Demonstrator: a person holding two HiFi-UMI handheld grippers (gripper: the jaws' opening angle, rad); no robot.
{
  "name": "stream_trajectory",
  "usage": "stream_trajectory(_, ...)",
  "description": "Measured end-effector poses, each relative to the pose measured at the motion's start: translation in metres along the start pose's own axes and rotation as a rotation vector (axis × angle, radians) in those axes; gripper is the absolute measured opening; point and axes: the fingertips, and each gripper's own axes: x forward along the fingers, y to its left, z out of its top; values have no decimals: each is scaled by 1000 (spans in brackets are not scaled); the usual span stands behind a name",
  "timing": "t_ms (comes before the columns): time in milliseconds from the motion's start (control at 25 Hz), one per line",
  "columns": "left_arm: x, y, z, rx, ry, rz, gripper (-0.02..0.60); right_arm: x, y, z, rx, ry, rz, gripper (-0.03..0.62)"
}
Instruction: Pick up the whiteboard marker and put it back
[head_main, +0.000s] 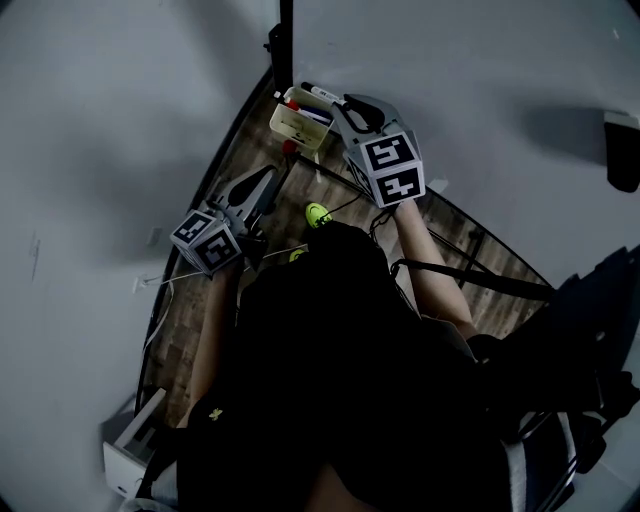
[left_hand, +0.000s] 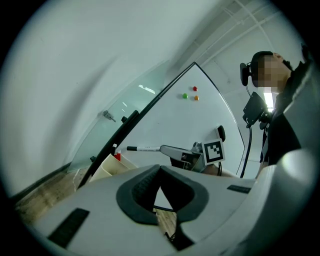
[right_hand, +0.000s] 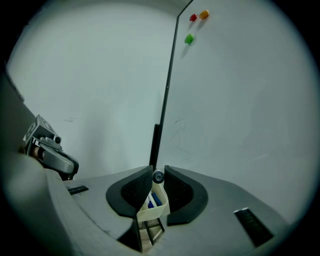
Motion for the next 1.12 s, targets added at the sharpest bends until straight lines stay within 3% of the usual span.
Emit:
stream_trajectory(520,1,-11,-8,36,8,-21,14,-29,9,28,-35,-54,-9,77)
stream_trajectory(1120,-5,-29,-17,89,-6,-25,14,-56,20,25,-44,-67,-6,77)
